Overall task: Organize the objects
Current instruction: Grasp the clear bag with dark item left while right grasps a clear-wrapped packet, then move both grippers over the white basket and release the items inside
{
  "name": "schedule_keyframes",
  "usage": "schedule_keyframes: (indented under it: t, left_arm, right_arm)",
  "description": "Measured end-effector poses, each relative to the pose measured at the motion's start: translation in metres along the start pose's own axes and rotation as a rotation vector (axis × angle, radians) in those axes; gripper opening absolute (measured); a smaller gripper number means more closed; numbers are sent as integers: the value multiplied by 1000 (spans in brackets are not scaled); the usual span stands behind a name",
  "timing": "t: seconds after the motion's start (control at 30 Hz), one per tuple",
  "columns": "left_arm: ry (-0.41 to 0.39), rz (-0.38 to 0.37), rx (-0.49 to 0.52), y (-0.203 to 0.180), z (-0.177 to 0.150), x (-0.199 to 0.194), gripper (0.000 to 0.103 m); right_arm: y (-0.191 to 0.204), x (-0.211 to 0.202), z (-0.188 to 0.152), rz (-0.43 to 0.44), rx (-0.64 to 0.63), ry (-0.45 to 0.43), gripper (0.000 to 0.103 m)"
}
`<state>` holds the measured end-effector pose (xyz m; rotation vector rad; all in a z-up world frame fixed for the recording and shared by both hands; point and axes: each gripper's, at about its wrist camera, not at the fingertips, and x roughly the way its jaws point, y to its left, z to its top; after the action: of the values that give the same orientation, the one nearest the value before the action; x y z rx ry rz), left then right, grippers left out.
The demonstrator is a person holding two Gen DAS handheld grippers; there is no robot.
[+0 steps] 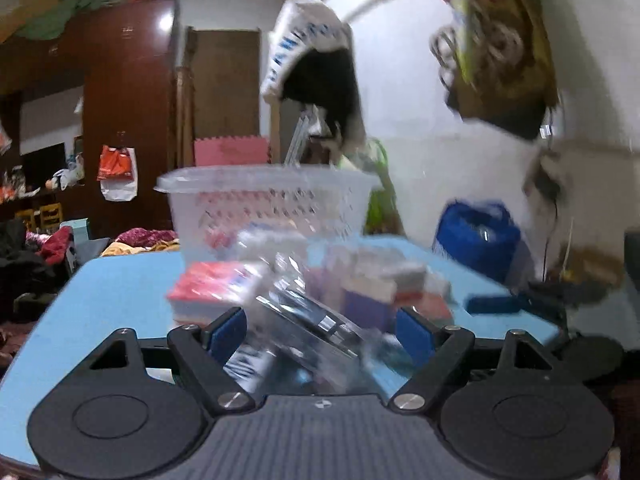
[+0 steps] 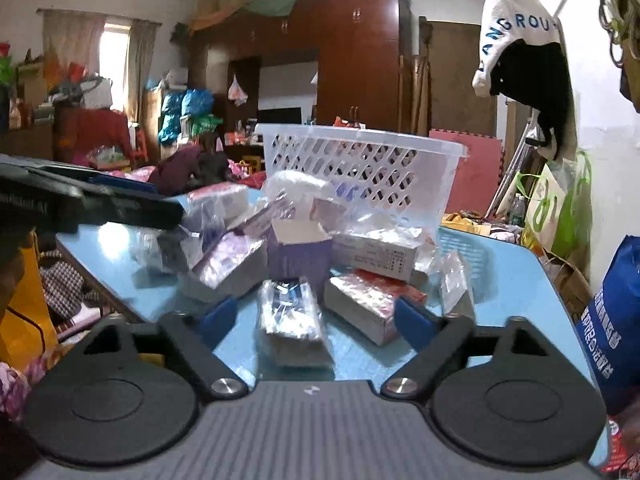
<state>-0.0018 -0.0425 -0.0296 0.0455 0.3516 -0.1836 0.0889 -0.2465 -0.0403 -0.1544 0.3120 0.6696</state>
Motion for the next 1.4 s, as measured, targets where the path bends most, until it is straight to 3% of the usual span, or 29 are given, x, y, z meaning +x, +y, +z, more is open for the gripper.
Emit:
schedule_keyframes:
  t: [0.07, 0.1, 0.2, 0.3, 0.43, 0.53, 0.9, 1.03, 1.2, 1.4]
  left_arm:
    - [26, 13, -9, -1, -4, 8, 85]
    - [36, 12, -22, 1, -9, 10, 85]
    - [46, 31, -48, 4, -15, 18, 85]
    - [46, 59, -62, 6, -19, 24, 82]
    - [19, 86, -58, 4, -20, 24, 62]
    - [9, 70, -56, 5, -19, 21, 56]
    - [-120, 28, -66, 18, -12, -6, 55]
    - [-132, 6, -99, 29, -5, -6, 55]
    - [-191, -11, -131, 48, 27, -8, 55]
    - [-171, -21, -136, 71, 104, 36, 55]
  right_arm:
    - [-4, 8, 0, 33, 16, 24, 68]
    - [-5, 12, -1, 41, 16, 39, 56]
    - [-5, 16, -6, 53, 12, 53, 46]
    - [-7, 13, -7, 53, 3, 50, 46]
    - [-6, 3, -17, 67, 19, 38, 46]
    - [-7, -1, -21, 80, 29, 29, 46]
    - [-16, -13, -12, 85, 75, -23, 45]
    - [-23, -18, -3, 83, 92, -50, 45]
    - [-34, -22, 27, 79, 99, -133, 45]
    - [-51, 15, 106, 51, 60, -195, 45]
